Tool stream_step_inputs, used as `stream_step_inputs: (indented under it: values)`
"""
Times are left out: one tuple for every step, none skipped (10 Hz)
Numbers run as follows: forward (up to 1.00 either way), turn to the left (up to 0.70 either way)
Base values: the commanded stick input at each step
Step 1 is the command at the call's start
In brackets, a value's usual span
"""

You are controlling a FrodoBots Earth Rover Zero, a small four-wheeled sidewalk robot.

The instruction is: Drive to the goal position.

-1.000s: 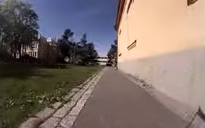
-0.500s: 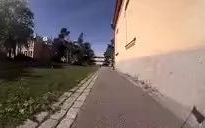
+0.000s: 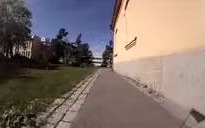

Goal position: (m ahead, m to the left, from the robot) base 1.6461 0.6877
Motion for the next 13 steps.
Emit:
stream_step_inputs:
  values:
    - [0.7,0.0]
    - [0.7,0.0]
    - [0.7,0.0]
    - [0.7,0.0]
    - [0.7,0.0]
    - [0.7,0.0]
    - [0.7,0.0]
    - [0.7,-0.05]
    - [0.7,-0.04]
    - [0.7,-0.35]
    - [0.7,-0.2]
    - [0.7,-0.07]
    - [0.7,0.0]
